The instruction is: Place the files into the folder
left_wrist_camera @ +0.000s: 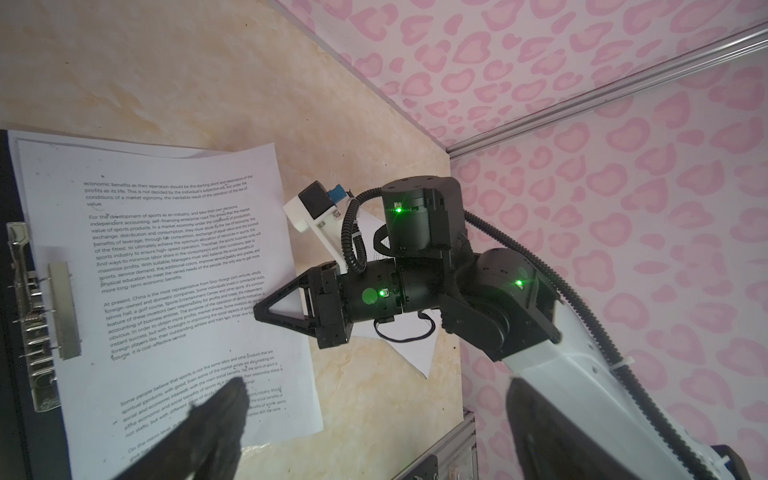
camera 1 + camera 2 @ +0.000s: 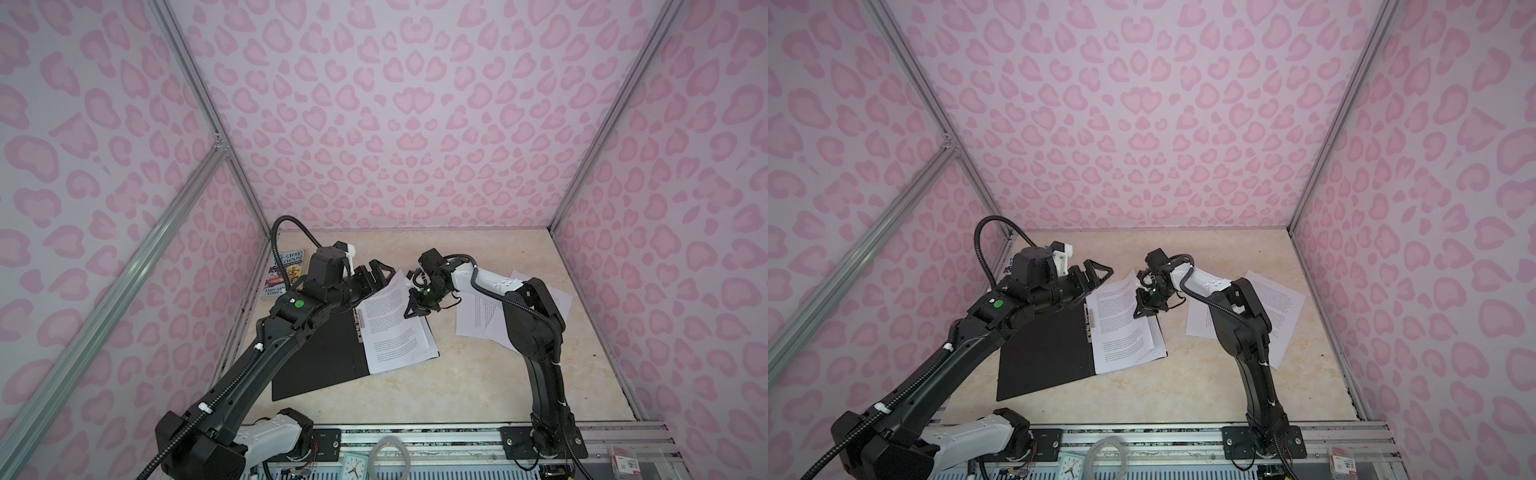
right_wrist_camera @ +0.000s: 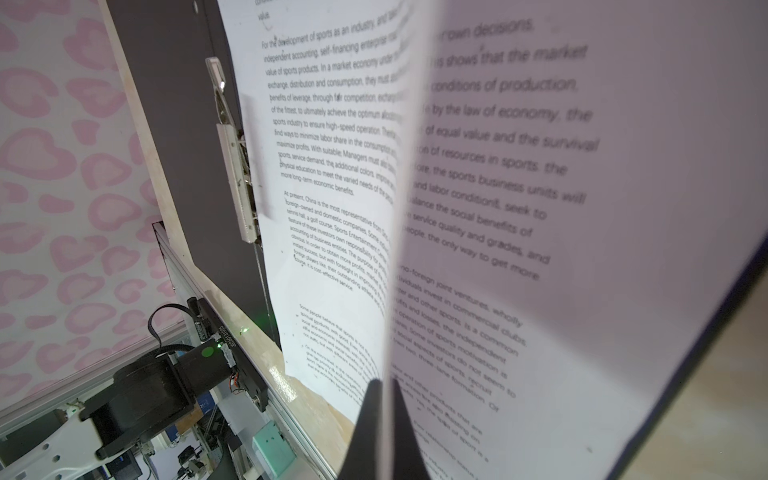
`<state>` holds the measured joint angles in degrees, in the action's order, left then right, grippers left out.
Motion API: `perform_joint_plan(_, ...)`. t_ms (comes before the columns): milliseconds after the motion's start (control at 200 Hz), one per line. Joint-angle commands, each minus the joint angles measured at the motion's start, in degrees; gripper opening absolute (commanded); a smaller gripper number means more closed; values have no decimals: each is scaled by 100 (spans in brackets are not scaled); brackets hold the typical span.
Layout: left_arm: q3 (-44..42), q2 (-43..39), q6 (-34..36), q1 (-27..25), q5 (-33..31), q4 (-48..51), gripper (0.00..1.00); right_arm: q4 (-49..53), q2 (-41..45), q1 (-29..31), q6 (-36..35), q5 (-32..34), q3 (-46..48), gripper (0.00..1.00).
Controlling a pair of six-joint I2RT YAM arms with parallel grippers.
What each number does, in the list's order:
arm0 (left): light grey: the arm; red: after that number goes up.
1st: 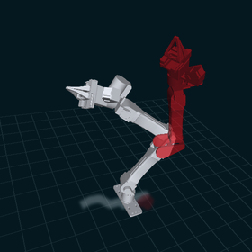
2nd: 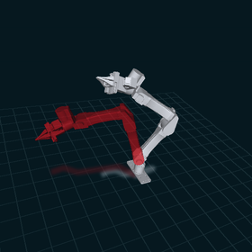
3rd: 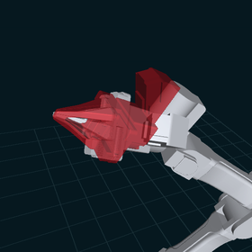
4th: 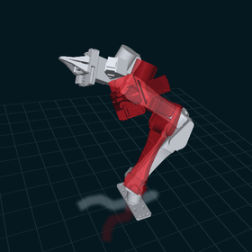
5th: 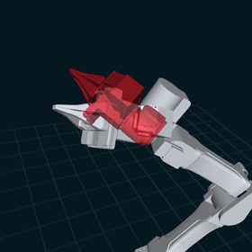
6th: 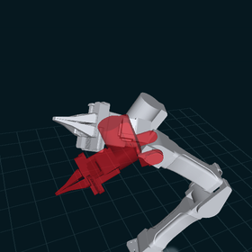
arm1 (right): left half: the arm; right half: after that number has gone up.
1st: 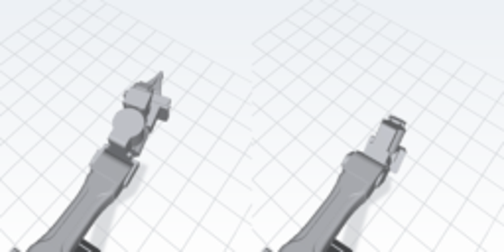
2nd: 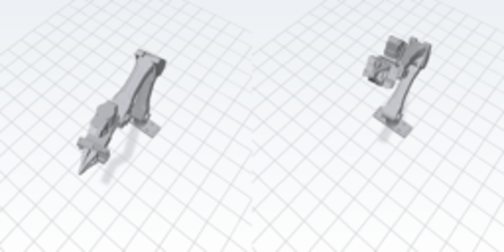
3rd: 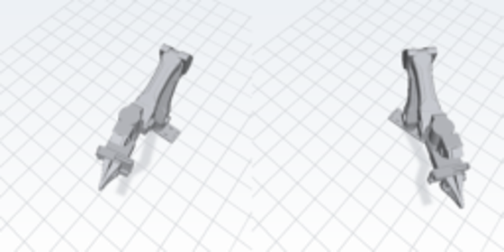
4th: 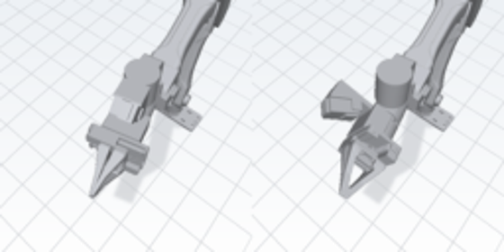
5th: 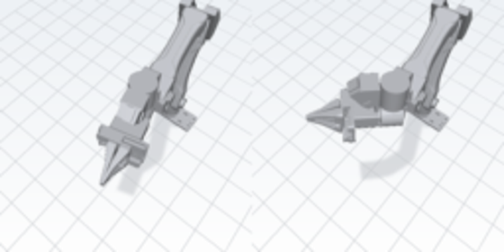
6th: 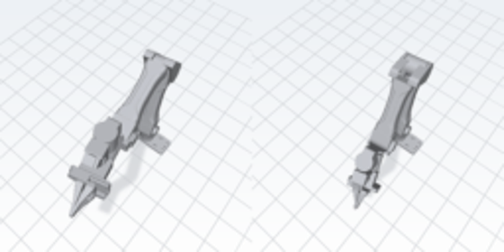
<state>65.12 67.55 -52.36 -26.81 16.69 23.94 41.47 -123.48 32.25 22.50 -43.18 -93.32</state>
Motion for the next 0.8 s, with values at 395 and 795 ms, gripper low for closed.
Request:
perform_joint_plan(395, 9, 51, 19, 0, 28, -50, 98, 7, 43, 18, 22, 9, -20, 20)
perform_joint_plan(795, 38, 58, -255, 0, 271, -191, 98, 340, 515, -372, -69, 1091, 6, 57)
